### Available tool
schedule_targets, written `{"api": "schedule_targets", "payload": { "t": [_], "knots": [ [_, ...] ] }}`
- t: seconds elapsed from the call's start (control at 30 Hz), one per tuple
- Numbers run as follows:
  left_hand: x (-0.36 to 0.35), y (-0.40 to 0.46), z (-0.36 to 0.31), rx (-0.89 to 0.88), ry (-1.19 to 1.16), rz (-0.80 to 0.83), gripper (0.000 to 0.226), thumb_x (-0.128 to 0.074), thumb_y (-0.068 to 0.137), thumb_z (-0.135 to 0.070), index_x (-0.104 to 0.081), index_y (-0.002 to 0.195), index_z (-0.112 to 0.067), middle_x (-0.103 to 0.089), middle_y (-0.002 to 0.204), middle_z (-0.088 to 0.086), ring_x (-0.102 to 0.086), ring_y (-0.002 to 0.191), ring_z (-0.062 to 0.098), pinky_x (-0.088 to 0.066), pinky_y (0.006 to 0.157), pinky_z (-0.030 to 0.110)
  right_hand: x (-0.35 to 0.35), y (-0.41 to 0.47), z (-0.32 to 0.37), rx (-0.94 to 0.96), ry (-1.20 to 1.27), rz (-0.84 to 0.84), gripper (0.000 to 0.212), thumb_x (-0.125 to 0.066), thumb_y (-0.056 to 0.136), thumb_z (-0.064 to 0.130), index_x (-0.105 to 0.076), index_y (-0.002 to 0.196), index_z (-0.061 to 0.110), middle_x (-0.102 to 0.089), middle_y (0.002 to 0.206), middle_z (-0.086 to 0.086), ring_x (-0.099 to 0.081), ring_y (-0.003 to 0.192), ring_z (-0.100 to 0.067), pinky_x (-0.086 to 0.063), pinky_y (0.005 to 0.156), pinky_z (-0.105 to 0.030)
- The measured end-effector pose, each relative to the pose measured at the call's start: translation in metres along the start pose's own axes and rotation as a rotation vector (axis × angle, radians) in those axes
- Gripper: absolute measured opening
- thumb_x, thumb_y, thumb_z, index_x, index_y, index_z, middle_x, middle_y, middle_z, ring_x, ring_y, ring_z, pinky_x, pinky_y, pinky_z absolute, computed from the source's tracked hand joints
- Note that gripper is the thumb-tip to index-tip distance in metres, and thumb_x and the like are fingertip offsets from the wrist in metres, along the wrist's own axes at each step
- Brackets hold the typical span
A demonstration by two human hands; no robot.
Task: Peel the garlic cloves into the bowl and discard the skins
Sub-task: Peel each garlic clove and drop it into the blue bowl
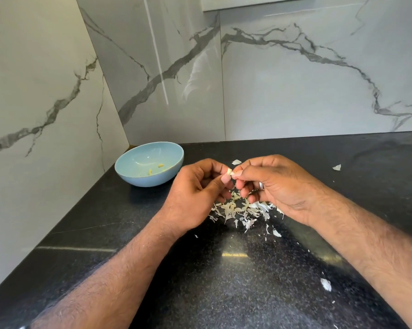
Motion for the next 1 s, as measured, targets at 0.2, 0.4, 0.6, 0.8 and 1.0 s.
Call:
{"api": "schedule_targets", "payload": {
  "t": [0.2, 0.4, 0.6, 0.8, 1.0],
  "knots": [
    [0.001, 0.002, 0.002, 0.158, -0.293, -0.042, 0.015, -0.058, 0.108, -0.009, -0.069, 0.105, 0.000, -0.071, 0.091, 0.018, -0.068, 0.074, 0.022, -0.058, 0.072, 0.036, 0.005, 0.002, -0.001, 0.024, -0.125, -0.030, 0.009, -0.073, 0.093, 0.009, -0.078, 0.094, 0.002, -0.073, 0.079, -0.012, -0.065, 0.069, -0.019, -0.050, 0.062, -0.032],
    [0.004, 0.003, 0.003, 0.206, -0.346, -0.088, 0.015, -0.062, 0.106, -0.013, -0.071, 0.104, -0.002, -0.073, 0.089, 0.015, -0.068, 0.074, 0.020, -0.060, 0.075, 0.035, 0.010, 0.000, 0.003, 0.146, -0.649, -0.191, 0.019, -0.093, 0.073, 0.011, -0.075, 0.070, 0.019, -0.073, 0.065, 0.006, -0.059, 0.054, -0.005, -0.049, 0.054, -0.023],
    [0.003, 0.002, 0.001, 0.202, -0.295, -0.115, 0.013, -0.066, 0.104, -0.012, -0.071, 0.104, 0.001, -0.074, 0.086, 0.015, -0.068, 0.069, 0.020, -0.060, 0.070, 0.034, 0.006, -0.001, 0.008, 0.316, -0.659, -0.203, 0.011, -0.079, 0.087, 0.013, -0.082, 0.084, 0.023, -0.068, 0.062, 0.025, -0.061, 0.055, 0.006, -0.044, 0.054, -0.008],
    [-0.001, 0.000, 0.002, 0.118, -0.019, -0.085, 0.012, -0.070, 0.104, -0.014, -0.075, 0.098, -0.005, -0.078, 0.082, 0.014, -0.074, 0.070, 0.024, -0.063, 0.069, 0.038, 0.000, -0.002, 0.009, 0.434, -0.650, -0.256, 0.005, -0.080, 0.091, 0.025, -0.082, 0.091, 0.028, -0.073, 0.070, 0.013, -0.066, 0.061, -0.010, -0.058, 0.059, -0.030],
    [-0.002, -0.003, -0.007, -0.030, 0.288, -0.096, 0.010, -0.073, 0.102, -0.022, -0.077, 0.093, -0.018, -0.077, 0.073, 0.000, -0.077, 0.066, 0.020, -0.066, 0.067, 0.047, -0.002, -0.002, 0.008, 0.500, -0.749, -0.258, 0.008, -0.075, 0.092, 0.025, -0.080, 0.087, 0.029, -0.071, 0.073, 0.011, -0.066, 0.060, -0.019, -0.057, 0.054, -0.045]
  ]
}}
Point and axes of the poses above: each hand's wrist, its own y-axis towards the middle knuckle, its own x-axis out of the back of the hand, z = x × y, the point moved 3 cm from there along y, towards the middle knuckle
